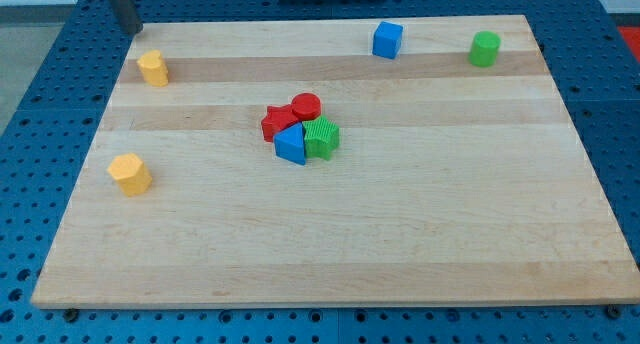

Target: Push the yellow heart above the red star

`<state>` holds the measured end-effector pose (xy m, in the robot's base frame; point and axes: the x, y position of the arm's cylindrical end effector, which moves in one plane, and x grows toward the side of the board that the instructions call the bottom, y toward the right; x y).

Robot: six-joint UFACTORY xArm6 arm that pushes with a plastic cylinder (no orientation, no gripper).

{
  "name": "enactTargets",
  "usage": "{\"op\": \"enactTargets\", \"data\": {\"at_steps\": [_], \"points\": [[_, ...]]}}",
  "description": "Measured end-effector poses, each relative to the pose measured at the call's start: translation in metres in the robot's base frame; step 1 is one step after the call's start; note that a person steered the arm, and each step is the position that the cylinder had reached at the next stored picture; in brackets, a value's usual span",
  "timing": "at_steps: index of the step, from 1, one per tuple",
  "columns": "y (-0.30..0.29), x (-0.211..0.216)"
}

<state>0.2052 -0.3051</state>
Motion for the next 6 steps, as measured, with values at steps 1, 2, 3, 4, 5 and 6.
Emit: {"op": "enactTargets", "data": {"at_steps": [1, 2, 3, 4, 5, 6], "points": [[0.001, 0.018], [0.001, 0.083], [0.001, 0.085], [0.004, 0.085], [0.056, 0.088], [0.131, 0.117]]}}
